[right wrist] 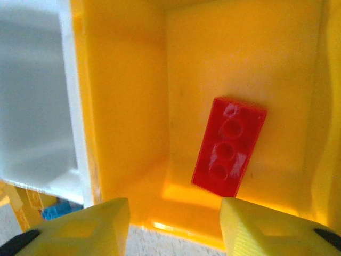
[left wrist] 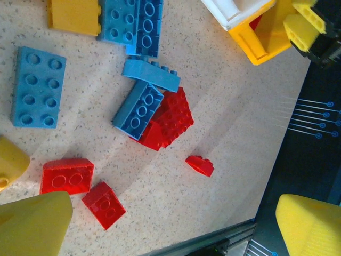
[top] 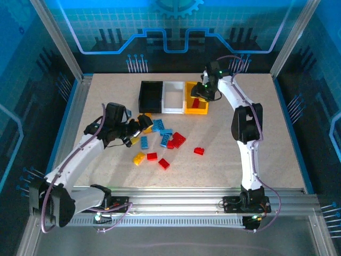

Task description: Sort the legos into containers by color

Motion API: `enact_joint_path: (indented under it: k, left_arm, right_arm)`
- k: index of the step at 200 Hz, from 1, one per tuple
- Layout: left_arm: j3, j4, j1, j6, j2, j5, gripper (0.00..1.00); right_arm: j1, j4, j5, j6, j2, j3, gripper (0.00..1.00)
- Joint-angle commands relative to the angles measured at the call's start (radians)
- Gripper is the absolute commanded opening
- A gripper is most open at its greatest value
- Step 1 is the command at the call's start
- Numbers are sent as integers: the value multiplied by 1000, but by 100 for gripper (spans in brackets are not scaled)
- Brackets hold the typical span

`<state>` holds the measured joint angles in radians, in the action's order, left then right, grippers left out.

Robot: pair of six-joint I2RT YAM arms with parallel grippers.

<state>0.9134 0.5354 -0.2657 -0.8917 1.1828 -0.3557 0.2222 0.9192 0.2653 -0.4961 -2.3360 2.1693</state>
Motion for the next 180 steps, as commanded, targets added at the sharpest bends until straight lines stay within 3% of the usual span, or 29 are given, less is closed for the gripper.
enact_joint_path:
  k: [1, 32, 68, 116, 180]
  left_arm:
    - [45, -49, -11, 8, 40, -18, 99]
    - [61, -114, -45, 2, 106, -24, 99]
    - [82, -168, -67, 7, 160, -26, 99]
    - [129, -143, -49, 59, 181, -41, 99]
    - [98, -105, -9, 72, 124, -55, 99]
  right_arm:
    - [12, 35, 20, 74, 194, -85, 56]
    - [42, 82, 20, 205, 380, -326, 70]
    - [146, 97, -39, 352, 567, -636, 78]
    - [360, 136, -357, 586, 575, -774, 81]
    - [416, 146, -409, 614, 508, -836, 80]
